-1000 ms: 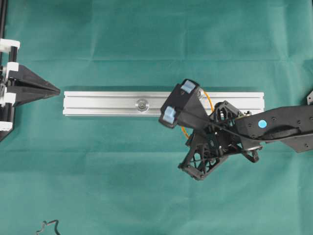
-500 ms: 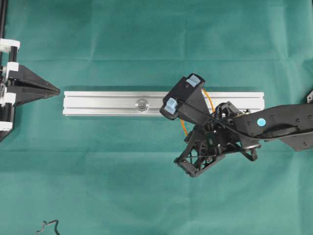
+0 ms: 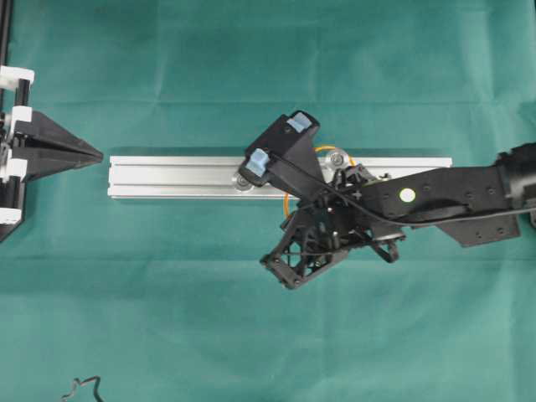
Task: Hook the rubber onto the shaft.
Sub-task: 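Rotate the right gripper and stretch the band left toward the left knob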
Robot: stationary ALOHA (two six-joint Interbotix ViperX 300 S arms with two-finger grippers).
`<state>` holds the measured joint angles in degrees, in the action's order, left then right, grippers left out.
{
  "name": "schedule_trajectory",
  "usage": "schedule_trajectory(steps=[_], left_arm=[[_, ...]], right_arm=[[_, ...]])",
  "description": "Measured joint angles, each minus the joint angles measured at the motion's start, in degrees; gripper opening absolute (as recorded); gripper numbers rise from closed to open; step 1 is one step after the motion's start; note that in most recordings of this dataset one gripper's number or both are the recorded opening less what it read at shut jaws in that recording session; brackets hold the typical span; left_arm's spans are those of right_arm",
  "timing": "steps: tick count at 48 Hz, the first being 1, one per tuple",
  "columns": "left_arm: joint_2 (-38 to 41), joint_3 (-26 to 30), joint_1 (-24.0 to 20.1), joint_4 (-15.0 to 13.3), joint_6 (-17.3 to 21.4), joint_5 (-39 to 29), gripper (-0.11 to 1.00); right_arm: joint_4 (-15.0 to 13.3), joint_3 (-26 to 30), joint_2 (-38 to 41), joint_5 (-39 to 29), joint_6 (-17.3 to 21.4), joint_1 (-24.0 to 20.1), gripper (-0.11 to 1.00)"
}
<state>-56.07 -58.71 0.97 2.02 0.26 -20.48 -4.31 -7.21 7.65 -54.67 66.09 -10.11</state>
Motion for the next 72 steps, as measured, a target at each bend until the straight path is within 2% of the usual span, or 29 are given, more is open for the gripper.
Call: schedule_trajectory(steps=[28,72], left_arm=[[0.0,0.0,0.0,0.0,-0.1,0.0,0.00],[-0.2,0.0,0.0,0.0,-0.4,0.0,0.00]], right_arm=[[-0.2,5.8,4.1,0.0,0.1,4.2,0.06],[-0.2,11.5,9.4,0.9,0.1,5.2,0.06]])
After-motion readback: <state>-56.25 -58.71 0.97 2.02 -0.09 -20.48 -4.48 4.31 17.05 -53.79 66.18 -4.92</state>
